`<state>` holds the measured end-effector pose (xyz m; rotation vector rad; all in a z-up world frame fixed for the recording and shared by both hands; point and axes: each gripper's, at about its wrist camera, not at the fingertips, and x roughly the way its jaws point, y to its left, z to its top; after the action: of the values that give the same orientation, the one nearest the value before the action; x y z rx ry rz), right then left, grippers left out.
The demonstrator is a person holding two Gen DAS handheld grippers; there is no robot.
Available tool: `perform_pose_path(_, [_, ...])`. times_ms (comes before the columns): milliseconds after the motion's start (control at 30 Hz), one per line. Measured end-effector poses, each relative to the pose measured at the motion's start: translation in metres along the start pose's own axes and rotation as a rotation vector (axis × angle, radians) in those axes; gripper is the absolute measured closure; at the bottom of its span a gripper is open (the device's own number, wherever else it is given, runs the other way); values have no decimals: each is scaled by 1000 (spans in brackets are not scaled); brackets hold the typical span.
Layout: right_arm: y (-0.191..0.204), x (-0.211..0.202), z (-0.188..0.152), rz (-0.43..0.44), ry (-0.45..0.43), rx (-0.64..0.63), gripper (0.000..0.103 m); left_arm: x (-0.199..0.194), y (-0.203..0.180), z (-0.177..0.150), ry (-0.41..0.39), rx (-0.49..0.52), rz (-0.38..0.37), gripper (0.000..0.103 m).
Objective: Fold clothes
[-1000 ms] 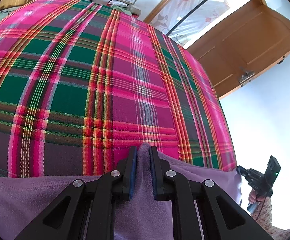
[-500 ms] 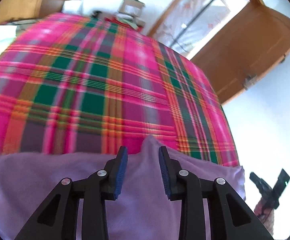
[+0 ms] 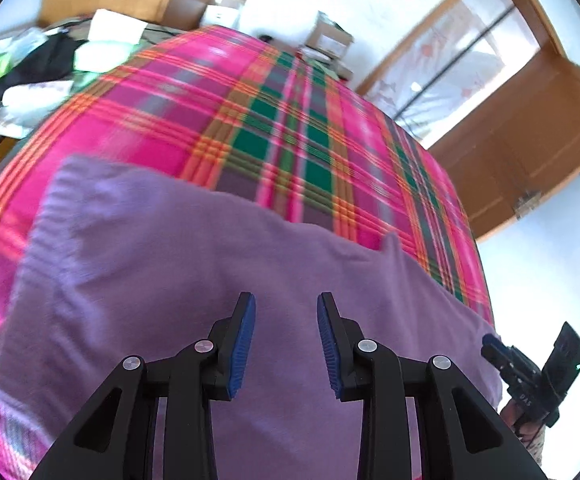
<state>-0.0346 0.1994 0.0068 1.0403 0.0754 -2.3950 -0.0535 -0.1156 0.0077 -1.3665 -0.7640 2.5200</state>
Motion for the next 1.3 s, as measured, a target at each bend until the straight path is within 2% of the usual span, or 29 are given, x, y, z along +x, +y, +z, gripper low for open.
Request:
perform_pose_path(167, [23, 48, 31, 27, 40, 8, 77, -6, 27, -3, -12, -77, -10, 70])
perform_pose_path(233, [28, 65, 39, 33, 56, 9, 77, -6, 31, -2, -16, -73, -7, 70])
perform_pose_path(433, [30, 99, 44, -54, 121, -19, 79, -7, 48, 5, -44, -112, -23, 70])
perform_pose_path(467, [30, 99, 45, -68, 121, -26, 80, -8, 51, 6, -52, -119, -21, 70])
perform_pose_path(500, [31, 100, 46, -89, 126, -38, 85, -10, 54, 7, -59, -126, -20, 70])
perform_pose_path(567, [32, 98, 45, -126, 131, -58, 88, -13, 58, 6, -66, -129, -20, 70])
perform_pose_path(800, [29, 88, 40, -192, 135, -55, 87, -16, 64, 6, -68, -130, -49, 70])
perform_pose_path(900, [17, 84, 38, -228, 137, -10, 83, -19, 68, 6, -76, -137, -55, 70])
perform_pose_path(1033, [11, 73, 34, -246, 135, 58, 82, -24, 73, 7, -107, -141, -16, 70])
perform_pose_path(1133, [25, 58, 30, -283, 101, 31, 81, -37, 76, 0, -128, -156, -8, 70])
perform_pose_path(1300, [57, 29, 26, -182, 9, -2, 79, -68, 85, -18, -200, -190, 42, 70])
